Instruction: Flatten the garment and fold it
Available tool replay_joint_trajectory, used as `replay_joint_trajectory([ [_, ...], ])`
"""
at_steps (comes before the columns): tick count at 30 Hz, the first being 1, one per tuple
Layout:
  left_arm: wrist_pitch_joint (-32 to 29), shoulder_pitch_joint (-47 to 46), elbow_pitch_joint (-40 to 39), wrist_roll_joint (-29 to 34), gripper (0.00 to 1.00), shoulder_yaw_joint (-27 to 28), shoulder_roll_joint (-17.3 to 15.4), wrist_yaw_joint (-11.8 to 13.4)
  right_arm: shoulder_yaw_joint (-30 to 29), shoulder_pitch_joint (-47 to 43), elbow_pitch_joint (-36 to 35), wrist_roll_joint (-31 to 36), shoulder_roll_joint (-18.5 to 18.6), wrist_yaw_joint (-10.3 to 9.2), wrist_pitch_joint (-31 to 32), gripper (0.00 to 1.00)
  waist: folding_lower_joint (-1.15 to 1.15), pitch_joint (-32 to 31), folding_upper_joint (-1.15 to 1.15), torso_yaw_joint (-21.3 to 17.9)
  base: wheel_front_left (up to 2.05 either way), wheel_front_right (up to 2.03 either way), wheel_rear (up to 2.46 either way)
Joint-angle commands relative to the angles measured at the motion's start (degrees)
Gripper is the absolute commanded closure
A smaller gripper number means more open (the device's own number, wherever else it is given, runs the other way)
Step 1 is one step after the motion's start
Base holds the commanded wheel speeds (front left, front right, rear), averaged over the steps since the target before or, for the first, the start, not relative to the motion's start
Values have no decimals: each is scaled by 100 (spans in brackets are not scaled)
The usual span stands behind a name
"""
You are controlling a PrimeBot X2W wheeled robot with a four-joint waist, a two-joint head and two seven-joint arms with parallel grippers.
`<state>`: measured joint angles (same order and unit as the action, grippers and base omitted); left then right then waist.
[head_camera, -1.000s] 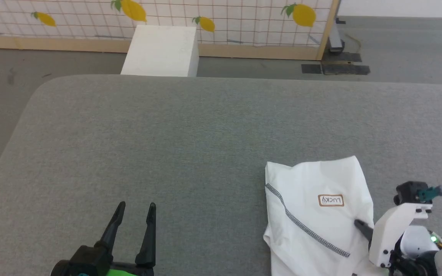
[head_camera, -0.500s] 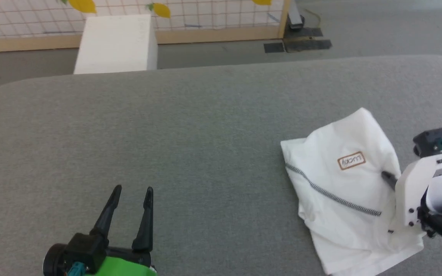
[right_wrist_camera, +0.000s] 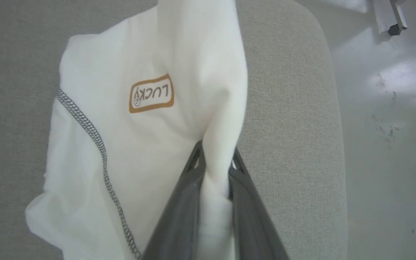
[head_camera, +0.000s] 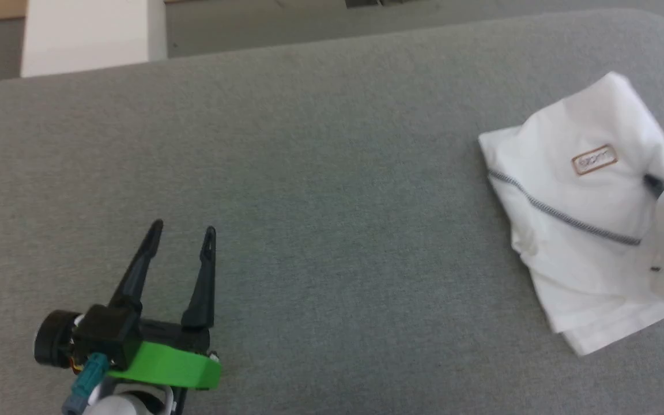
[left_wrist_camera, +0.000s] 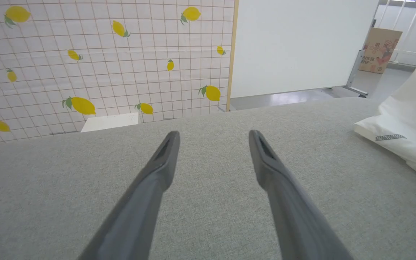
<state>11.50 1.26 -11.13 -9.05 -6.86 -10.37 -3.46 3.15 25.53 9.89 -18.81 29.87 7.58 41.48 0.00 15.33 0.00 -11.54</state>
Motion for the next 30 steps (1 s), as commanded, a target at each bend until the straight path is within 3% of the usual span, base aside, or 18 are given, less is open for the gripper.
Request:
replay_joint_trajectory([
  [1, -24, -149, -62, 42, 0, 23, -67, 27, 19, 152, 44, 69, 99, -9, -75, 100, 0, 390, 0, -311, 0, 0, 0],
  [18, -556, -609, -893, 213, 0, 200, -537, 57, 260, 687, 767, 441, 1315, -9, -717, 100, 0, 1176, 0, -642, 0, 0, 0],
  [30, -823, -802, -1271, 309, 0, 203, -744, 53, 257, 1147, 1619, 928, 1652, -9, -1433, 100, 0, 1713, 0, -522, 0, 0, 0],
])
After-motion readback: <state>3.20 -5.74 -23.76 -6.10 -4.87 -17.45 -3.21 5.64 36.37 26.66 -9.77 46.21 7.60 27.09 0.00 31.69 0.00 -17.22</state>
